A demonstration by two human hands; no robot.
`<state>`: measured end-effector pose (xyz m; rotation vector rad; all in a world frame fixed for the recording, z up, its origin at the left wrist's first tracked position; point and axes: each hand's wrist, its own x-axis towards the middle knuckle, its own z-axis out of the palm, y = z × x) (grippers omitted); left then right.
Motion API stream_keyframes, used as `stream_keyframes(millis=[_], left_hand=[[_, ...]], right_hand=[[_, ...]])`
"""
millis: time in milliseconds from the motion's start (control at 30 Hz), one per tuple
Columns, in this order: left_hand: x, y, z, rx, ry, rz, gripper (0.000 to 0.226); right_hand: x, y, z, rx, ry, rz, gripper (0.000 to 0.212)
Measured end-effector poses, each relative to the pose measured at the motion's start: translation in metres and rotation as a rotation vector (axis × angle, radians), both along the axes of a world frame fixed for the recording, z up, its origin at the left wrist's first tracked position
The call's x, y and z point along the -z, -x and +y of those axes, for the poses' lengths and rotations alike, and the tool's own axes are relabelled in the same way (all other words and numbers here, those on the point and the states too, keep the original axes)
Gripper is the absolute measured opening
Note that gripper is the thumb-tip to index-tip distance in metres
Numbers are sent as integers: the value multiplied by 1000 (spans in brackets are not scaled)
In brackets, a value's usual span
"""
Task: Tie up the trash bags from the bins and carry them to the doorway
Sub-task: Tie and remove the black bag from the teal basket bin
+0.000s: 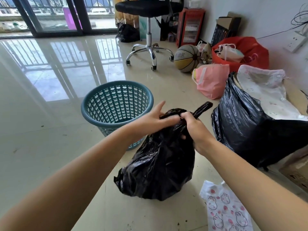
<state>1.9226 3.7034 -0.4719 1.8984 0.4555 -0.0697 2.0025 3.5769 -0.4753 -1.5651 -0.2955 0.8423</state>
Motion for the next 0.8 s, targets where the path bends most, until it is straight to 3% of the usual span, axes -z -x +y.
stream_keyframes(millis=[67,167,267,367,433,533,633,800], left_hand=[[16,0,-10,94,-45,10,98],[23,-6,-22,17,-171,-102,84],[23,-7,-24,-6,-484,-88,69],[26,-4,-25,-27,-677,-15,34],[27,-5,-25,-39,-561,-35,20],[23,-8,-17,-166,-109,-75,35],[26,-7,-2,-229,147,-48,46],[39,-3,4,-120,420,64,19]], right_hand=[[2,0,1,22,2,-74,30],[2,4,4,134,-21,-153,32],[0,-4,5,256,-210,-46,31],[0,-19,2,252,-372,132,34],[-1,-24,-5,68,-440,246,39],[-6,-23,-15,-291,-364,262,51],[-6,-24,-20,-576,-23,-124,50],[5,-33,-15,-649,486,-897,21]])
